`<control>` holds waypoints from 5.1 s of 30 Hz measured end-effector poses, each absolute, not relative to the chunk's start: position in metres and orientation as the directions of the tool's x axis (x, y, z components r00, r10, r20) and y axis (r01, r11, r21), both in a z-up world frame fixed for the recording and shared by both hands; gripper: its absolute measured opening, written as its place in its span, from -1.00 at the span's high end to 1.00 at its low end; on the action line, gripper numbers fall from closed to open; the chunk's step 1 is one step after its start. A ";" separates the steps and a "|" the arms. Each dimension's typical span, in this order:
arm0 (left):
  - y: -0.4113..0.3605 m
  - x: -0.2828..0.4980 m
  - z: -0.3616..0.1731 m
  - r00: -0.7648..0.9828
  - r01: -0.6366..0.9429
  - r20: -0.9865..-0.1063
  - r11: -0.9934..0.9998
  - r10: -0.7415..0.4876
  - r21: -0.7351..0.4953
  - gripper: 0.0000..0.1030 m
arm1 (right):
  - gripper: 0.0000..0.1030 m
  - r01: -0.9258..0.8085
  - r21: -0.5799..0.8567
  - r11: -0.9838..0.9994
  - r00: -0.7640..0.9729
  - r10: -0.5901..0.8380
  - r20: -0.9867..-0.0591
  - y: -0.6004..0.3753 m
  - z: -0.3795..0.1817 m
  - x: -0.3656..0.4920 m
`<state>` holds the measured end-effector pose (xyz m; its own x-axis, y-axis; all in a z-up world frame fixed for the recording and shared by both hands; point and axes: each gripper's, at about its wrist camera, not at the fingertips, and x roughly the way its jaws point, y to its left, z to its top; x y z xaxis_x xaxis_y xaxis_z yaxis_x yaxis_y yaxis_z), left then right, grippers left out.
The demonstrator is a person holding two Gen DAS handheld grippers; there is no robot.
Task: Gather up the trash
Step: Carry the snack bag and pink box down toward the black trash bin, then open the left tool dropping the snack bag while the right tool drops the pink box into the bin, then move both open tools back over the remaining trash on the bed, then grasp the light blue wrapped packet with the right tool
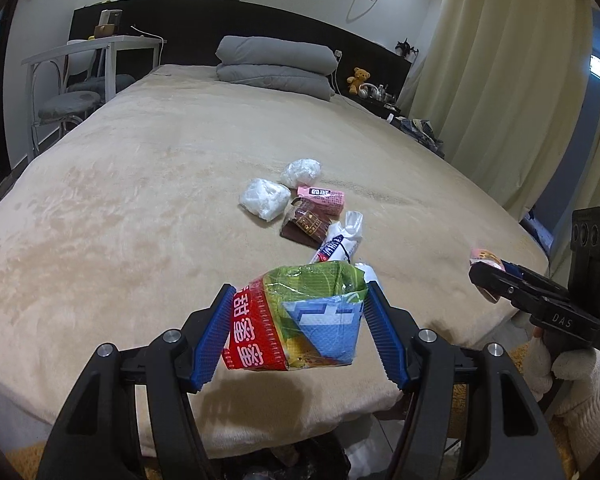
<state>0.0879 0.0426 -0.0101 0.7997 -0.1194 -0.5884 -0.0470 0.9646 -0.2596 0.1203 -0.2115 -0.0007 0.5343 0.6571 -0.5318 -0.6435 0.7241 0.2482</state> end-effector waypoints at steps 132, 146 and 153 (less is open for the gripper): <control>0.074 0.082 -0.026 0.712 -0.043 -0.672 0.942 -0.204 -0.332 -0.48 | -0.06 -0.811 0.055 0.583 0.340 0.544 -0.767 -0.098 -0.064 0.180; 0.050 0.119 -0.035 0.654 0.020 -0.727 0.966 -0.208 -0.259 -0.48 | -0.06 -0.736 0.146 0.661 0.384 0.586 -0.713 -0.145 -0.037 0.176; 0.024 0.160 -0.042 0.623 0.093 -0.756 0.978 -0.203 -0.187 -0.48 | -0.06 -0.675 0.217 0.706 0.420 0.609 -0.674 -0.180 -0.024 0.180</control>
<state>0.1600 0.0242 -0.0420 0.6227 -0.2034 -0.7555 0.0929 0.9780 -0.1868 0.1798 -0.1801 -0.0239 0.4195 0.6085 -0.6736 -0.6746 0.7055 0.2172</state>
